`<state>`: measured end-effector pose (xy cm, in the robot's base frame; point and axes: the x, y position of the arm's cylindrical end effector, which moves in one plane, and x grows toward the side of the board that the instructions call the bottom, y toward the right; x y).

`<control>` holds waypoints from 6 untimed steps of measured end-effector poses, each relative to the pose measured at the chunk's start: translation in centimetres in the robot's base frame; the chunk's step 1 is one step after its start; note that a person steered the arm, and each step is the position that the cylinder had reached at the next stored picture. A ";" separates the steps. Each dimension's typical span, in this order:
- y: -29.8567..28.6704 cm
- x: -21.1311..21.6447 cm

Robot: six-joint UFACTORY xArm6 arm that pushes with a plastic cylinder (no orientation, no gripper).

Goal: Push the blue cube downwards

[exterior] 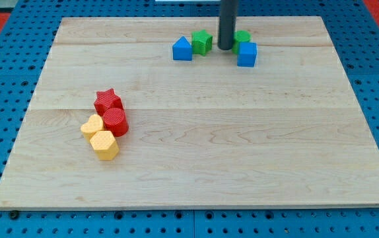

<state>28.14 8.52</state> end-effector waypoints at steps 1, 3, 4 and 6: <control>3.2 3.1; -0.3 10.7; -7.2 5.2; 5.0 2.2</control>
